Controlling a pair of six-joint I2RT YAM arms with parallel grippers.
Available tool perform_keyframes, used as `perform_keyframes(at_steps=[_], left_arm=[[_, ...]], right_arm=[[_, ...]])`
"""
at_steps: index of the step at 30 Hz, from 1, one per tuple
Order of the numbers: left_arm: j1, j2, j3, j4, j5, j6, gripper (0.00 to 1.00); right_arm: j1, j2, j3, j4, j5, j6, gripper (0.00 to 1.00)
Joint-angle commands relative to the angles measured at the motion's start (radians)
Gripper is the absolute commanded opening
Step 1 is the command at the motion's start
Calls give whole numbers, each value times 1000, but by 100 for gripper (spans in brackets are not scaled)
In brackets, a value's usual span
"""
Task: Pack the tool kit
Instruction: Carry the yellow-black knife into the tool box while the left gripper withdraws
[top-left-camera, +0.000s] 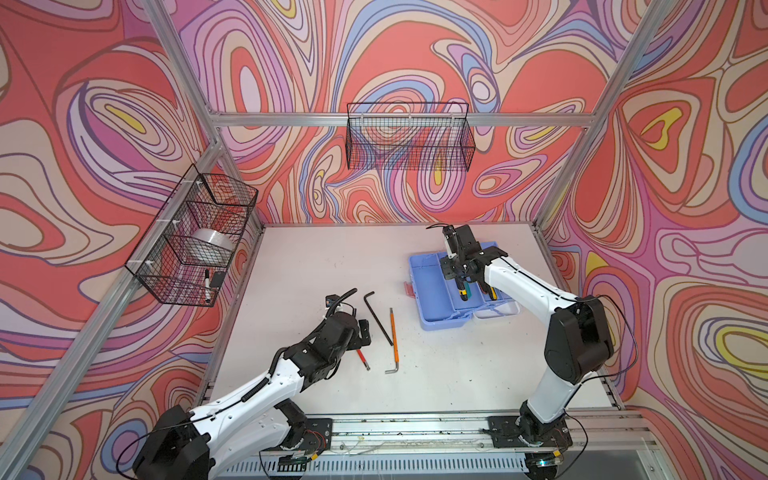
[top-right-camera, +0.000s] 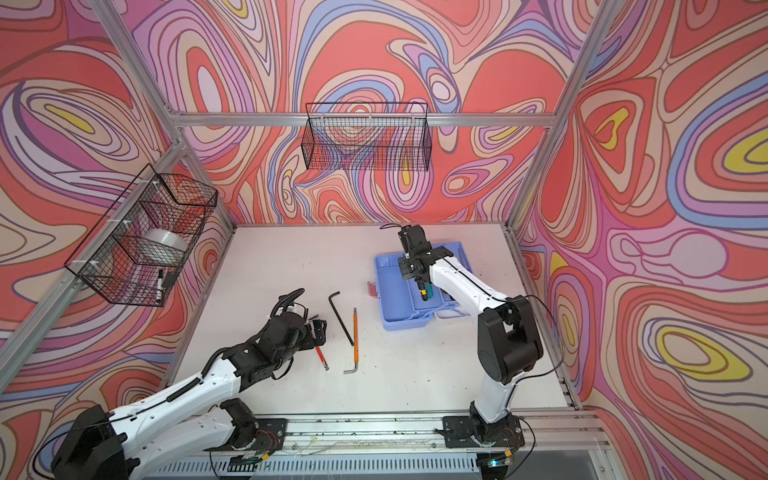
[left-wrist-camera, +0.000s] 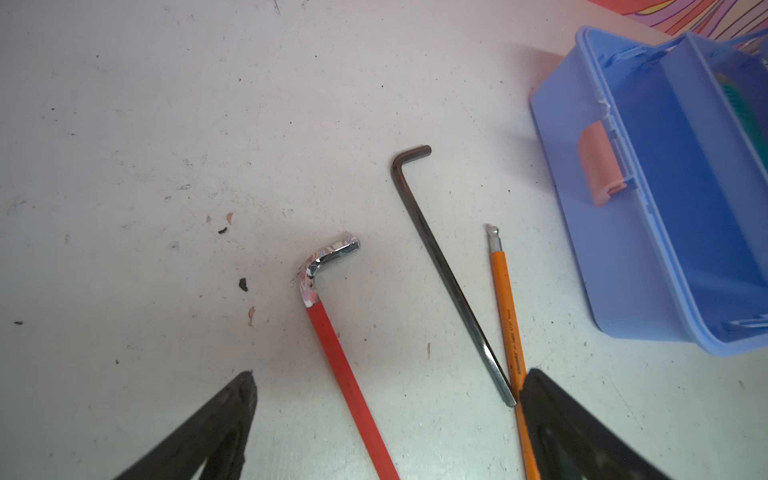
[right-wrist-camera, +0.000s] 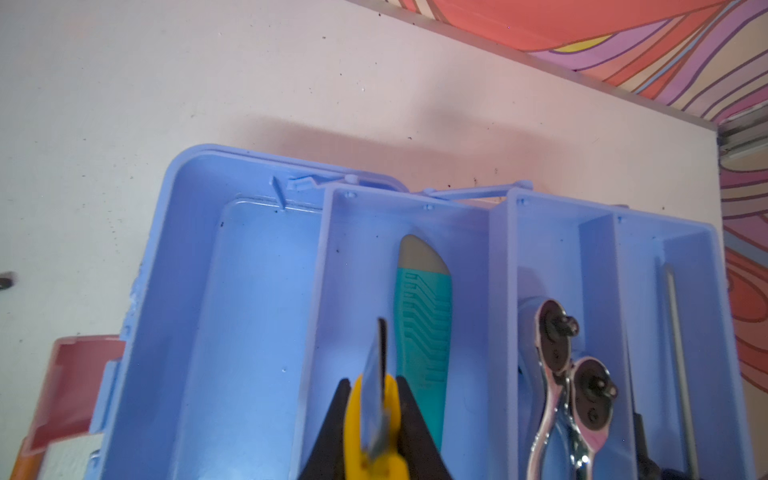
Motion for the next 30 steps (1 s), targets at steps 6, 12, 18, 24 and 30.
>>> perform_keyframes(at_steps=[6, 12, 18, 24, 30], left_arm=[[3, 23, -1, -35, -30, -17, 100], [3, 33, -4, -35, -29, -22, 100], [3, 43, -2, -28, -29, -24, 100], [3, 54, 4, -35, -31, -24, 100], [3, 68, 8, -34, -33, -31, 100]], right_arm=[[-2, 81, 48, 0, 53, -3, 2], [-2, 106, 45, 6, 88, -6, 2], [-1, 138, 40, 30, 196, -43, 4], [22, 142, 28, 69, 258, -64, 4], [81, 143, 7, 124, 317, -104, 4]])
